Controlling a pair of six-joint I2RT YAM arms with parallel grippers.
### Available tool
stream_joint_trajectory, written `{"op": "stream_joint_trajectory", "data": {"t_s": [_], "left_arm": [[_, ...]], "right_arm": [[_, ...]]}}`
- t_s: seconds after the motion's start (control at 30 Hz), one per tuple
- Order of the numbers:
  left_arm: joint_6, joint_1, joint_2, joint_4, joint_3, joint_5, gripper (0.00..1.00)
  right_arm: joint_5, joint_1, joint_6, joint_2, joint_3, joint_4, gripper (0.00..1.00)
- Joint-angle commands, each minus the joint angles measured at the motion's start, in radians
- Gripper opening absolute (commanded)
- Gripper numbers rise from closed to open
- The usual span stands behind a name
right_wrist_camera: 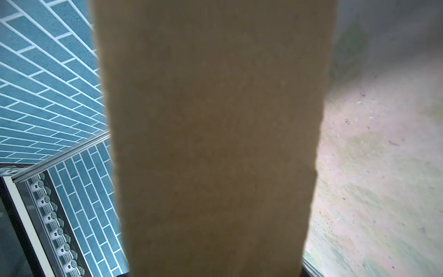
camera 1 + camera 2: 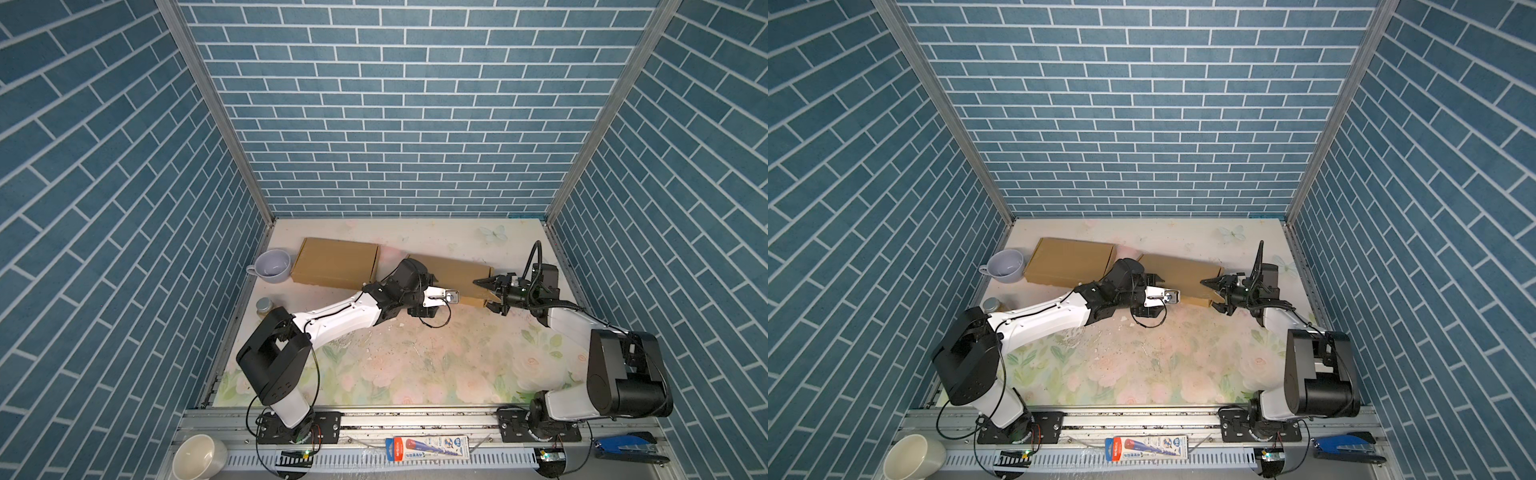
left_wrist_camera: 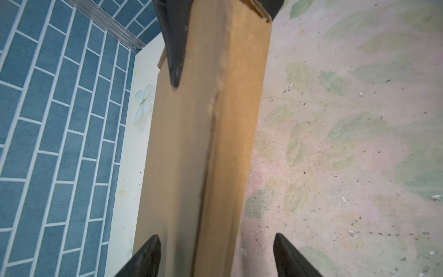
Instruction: Fold the paper box
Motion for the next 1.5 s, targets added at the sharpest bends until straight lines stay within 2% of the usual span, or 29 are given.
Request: {"op": "stream_joint_trajectory", "data": {"t_s": [0.0, 0.33, 0.63, 0.77, 0.93, 1.17, 1.4, 1.47], "left_arm": [[0.072, -0.012, -0.012, 0.094, -0.05, -0.089, 0.75], [0.21, -0.029, -0.037, 0.445, -0.203, -0.237, 0.73], [0.277, -0.028, -0.024, 0.578, -0.243, -0.28, 0.61], [0.29, -0.029, -0.025, 0.562, -0.242, -0.28, 0.55], [0.286, -0.028, -0.037, 0.537, -0.231, -0.292, 0.47], [0.244, -0.023, -0.047, 0.481, -0.221, -0.321, 0.42], [0.175, -0.011, -0.059, 0.256, -0.13, -0.316, 0.39], [0.135, -0.009, -0.065, 0.135, -0.081, -0.301, 0.39]], "right_arm": [[-0.055, -0.002, 0.047, -0.045, 0.045, -0.04, 0.48], [-0.079, -0.002, 0.1, -0.1, 0.03, -0.063, 0.47], [-0.094, 0.017, 0.107, -0.111, 0.028, -0.081, 0.47], [-0.096, 0.017, 0.109, -0.116, 0.028, -0.08, 0.51], [-0.094, 0.017, 0.093, -0.128, 0.028, -0.075, 0.66], [-0.062, -0.002, 0.034, -0.19, 0.002, -0.105, 0.77], [-0.068, -0.045, -0.018, -0.233, -0.017, -0.17, 0.79], [-0.06, -0.073, -0.109, -0.243, 0.023, -0.287, 0.8]]}}
